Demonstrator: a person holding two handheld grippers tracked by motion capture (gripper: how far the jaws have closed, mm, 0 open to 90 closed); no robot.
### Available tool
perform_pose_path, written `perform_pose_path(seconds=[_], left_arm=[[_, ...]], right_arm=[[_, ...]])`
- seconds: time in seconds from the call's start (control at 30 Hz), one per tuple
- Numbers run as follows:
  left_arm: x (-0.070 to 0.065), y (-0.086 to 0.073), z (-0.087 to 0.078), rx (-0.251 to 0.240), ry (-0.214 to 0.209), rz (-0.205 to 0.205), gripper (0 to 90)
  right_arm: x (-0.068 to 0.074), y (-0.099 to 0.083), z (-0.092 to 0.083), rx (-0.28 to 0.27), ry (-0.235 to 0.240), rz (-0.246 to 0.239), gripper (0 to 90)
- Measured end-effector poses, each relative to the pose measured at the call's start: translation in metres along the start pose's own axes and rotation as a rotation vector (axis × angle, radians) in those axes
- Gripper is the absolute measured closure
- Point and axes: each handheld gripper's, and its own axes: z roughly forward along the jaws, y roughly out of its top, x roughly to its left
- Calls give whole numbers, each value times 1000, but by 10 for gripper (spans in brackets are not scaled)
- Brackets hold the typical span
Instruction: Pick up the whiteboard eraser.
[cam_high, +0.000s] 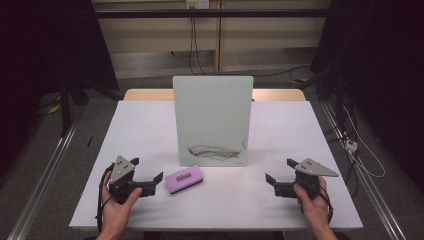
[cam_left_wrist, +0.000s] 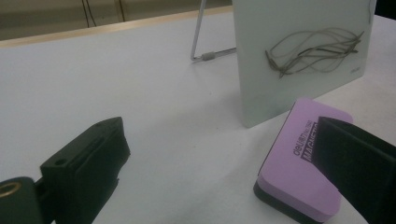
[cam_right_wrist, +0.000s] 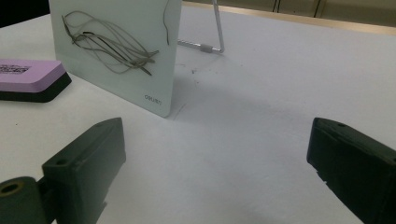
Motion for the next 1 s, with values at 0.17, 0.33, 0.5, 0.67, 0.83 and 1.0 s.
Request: perform_pose_path(seconds=[0.17, 0.33, 0.5, 0.67, 0.83, 1.0], left_arm=[[3, 5, -3, 15, -9, 3, 53], [7, 7, -4, 41, -27, -9, 74], [11, 10, -3, 74, -48, 9, 76], [9, 14, 3, 102, -98, 36, 92], [3, 19, 10, 140, -140, 64, 92], [-4, 25, 19, 178, -197, 120, 92]], right_arm=[[-1, 0, 0, 3, 10, 16, 45], [-2, 0, 1, -3, 24, 14, 45], [-3, 0, 2, 3, 28, 19, 45], [-3, 0, 2, 5, 33, 19, 44], [-3, 0, 4, 12, 37, 19, 44], [-3, 1, 6, 20, 40, 16, 44]])
